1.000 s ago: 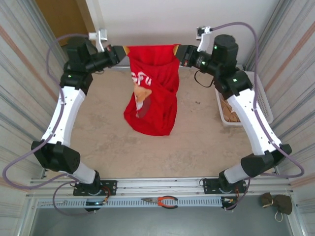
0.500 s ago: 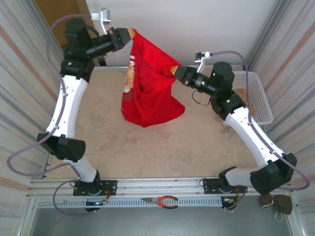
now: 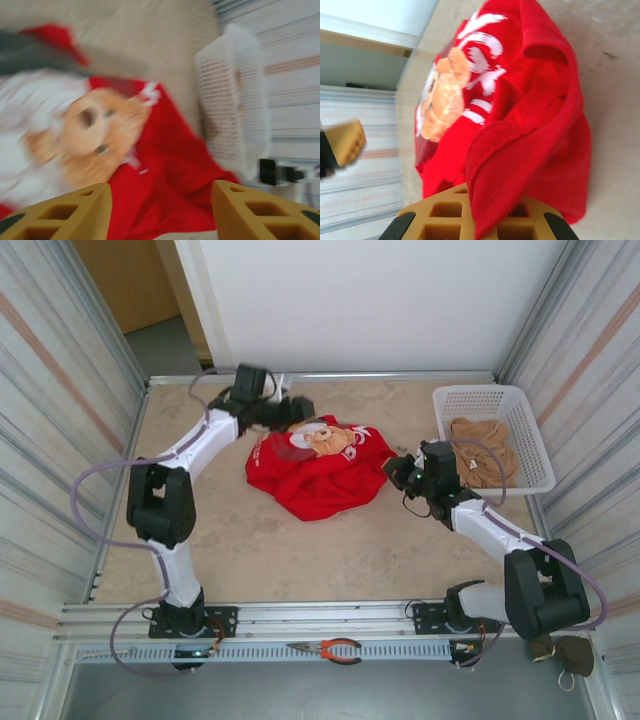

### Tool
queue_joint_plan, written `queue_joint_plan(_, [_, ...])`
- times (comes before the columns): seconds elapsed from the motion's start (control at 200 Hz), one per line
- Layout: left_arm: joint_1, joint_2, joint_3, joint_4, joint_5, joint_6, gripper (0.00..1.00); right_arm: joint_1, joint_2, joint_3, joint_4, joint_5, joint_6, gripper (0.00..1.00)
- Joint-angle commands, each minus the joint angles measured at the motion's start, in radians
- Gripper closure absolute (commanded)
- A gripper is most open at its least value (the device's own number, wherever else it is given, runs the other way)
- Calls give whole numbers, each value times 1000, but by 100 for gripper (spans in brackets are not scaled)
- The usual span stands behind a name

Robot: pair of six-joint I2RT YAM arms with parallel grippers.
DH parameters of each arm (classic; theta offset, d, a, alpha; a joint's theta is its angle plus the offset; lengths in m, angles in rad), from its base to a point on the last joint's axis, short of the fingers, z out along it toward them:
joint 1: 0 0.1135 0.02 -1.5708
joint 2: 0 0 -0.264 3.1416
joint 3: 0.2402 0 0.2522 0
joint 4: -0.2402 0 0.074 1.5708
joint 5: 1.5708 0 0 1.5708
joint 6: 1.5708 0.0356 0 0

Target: Fold the inside-out t-shirt

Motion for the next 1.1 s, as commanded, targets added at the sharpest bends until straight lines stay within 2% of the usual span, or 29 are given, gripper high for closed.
queue_joint_plan(0.0, [-66, -207, -172, 60, -151, 74, 41, -4, -23, -22, 0, -2, -67, 100])
queue_joint_plan(0.11, [-161, -254, -257, 4, -352, 182, 38, -2, -80, -35, -69, 12, -110, 100])
queue_joint_plan(0.215, [-255, -202, -217, -74, -551, 324, 38, -2, -132, -43, -116, 27, -135, 100])
queue_joint_plan(0.296, [-322, -150, -184, -82, -663, 437, 36, -2, -157, -49, -138, 29, -145, 100])
queue_joint_plan(0.391, [-381, -96, -167, -65, -747, 536, 35, -2, -175, -60, -146, 32, -144, 100])
queue_joint_plan(0.496, [-404, -42, -149, -63, -820, 585, 34, -3, -187, -73, -147, 28, -139, 100])
queue_joint_plan(0.817, [-396, 113, -46, -101, -890, 648, 34, -2, -233, -101, -175, 32, -141, 100])
queue_joint_plan(0.907, [-376, 143, -10, -105, -867, 648, 45, -2, -247, -112, -187, 34, -142, 100])
queue_joint_plan(0.937, [-369, 150, 2, -106, -854, 645, 53, -2, -253, -116, -191, 35, -142, 100])
queue_joint_plan(1.032, [-340, 152, 44, -123, -799, 636, 90, -2, -264, -133, -205, 47, -145, 100])
queue_joint_plan(1.072, [-330, 138, 58, -134, -773, 632, 100, -2, -263, -140, -211, 56, -149, 100])
queue_joint_plan(1.092, [-326, 129, 63, -139, -759, 630, 100, -3, -263, -142, -217, 61, -151, 100])
